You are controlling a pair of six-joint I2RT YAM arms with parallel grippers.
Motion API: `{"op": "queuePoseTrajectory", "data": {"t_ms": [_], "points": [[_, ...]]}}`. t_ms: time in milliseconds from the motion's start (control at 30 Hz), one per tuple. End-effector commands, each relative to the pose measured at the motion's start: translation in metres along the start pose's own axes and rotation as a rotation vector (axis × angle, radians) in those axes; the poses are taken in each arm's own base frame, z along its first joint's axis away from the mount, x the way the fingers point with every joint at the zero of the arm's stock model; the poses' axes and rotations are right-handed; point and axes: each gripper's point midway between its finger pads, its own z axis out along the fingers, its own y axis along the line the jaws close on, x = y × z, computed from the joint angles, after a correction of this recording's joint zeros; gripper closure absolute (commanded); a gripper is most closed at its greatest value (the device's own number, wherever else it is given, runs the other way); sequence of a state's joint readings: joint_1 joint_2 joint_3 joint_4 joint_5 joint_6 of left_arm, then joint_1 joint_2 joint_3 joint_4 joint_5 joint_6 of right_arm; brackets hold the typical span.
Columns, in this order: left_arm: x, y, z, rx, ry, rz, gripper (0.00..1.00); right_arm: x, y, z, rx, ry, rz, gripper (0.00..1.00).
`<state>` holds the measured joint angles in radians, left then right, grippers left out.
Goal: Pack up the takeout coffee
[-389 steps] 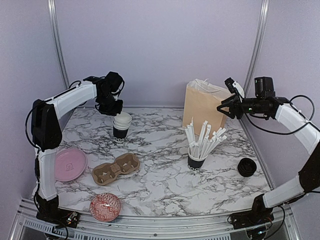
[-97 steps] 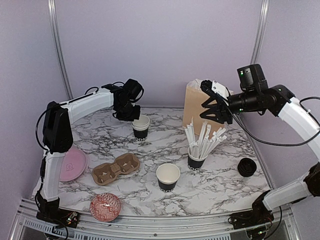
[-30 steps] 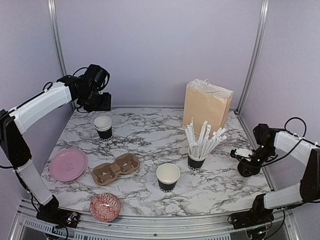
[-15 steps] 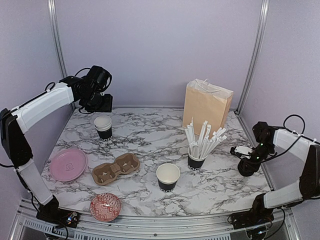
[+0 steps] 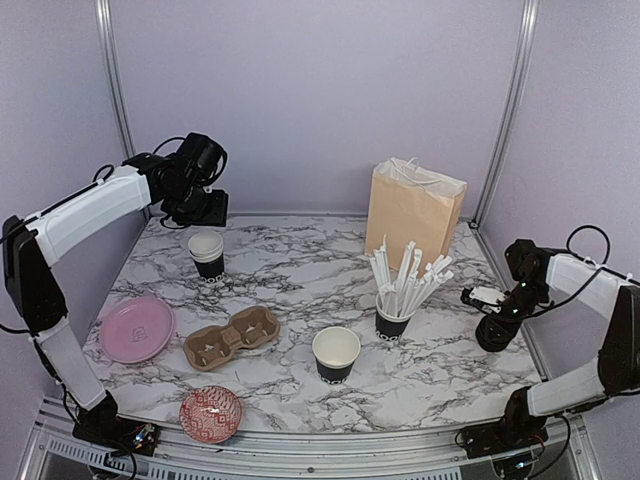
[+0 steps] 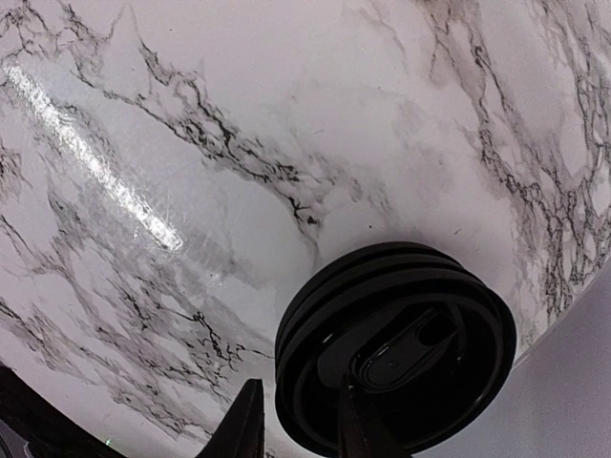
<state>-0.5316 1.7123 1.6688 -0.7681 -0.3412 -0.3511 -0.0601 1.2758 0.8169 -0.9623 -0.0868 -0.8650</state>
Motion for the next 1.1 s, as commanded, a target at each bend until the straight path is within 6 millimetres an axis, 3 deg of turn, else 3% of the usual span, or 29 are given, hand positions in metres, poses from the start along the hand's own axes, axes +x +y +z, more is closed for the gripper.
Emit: {"op": "queuePoseTrajectory", "data": {"t_ms": [0,133,533,767,967,1067], "points": [[-0.006,-0.005,-0.002,0.008,-0.016,0.010,0.39,-0.004,-0.004,-0.001,-0.001,-0.008,0.027,0.73],[-0.005,-0.005,-0.002,0.007,-0.015,0.012,0.39,-0.004,-0.004,0.004,-0.014,0.003,0.033,0.73],[-0.002,-0.005,0.003,0.001,-0.006,0.014,0.39,-0.008,-0.005,0.005,-0.032,-0.003,0.041,0.87],[-0.004,-0.006,0.003,0.003,-0.007,0.018,0.39,-0.008,-0.005,0.007,-0.035,-0.002,0.049,0.88],[-0.002,-0.007,0.004,0.005,-0.003,0.019,0.39,-0.015,-0.009,-0.004,-0.018,-0.029,0.053,0.93],[-0.003,-0.009,0.002,0.013,-0.006,0.020,0.39,-0.023,-0.012,-0.019,-0.010,-0.059,0.061,0.95]]}}
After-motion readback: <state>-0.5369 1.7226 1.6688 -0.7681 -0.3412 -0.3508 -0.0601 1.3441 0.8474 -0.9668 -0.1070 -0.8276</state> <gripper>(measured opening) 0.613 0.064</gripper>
